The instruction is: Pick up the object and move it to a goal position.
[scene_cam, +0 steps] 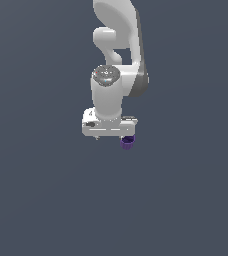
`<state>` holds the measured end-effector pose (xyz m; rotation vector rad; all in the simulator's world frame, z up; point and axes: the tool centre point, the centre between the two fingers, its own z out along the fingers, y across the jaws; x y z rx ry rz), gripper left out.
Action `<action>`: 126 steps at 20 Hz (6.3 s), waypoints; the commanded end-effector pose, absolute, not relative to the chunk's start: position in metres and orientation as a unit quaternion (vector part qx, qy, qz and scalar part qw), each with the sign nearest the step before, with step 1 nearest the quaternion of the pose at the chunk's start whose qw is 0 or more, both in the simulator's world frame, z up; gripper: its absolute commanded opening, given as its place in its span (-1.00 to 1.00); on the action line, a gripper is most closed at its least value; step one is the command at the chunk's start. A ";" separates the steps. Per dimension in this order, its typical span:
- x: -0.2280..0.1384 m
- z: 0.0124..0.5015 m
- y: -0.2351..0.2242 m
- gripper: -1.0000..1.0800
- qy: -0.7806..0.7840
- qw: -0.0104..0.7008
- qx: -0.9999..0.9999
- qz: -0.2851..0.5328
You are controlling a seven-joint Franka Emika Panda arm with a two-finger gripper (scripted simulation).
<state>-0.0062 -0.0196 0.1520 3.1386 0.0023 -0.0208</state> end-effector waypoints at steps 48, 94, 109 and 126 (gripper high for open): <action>-0.030 0.098 0.033 0.23 0.331 -0.078 0.939 -0.055; -0.015 0.075 0.039 -1.00 0.386 -0.084 0.919 -0.011; 0.063 0.130 0.033 -1.00 0.466 -0.068 0.868 0.155; 0.123 0.214 0.032 -1.00 0.533 -0.052 0.779 0.327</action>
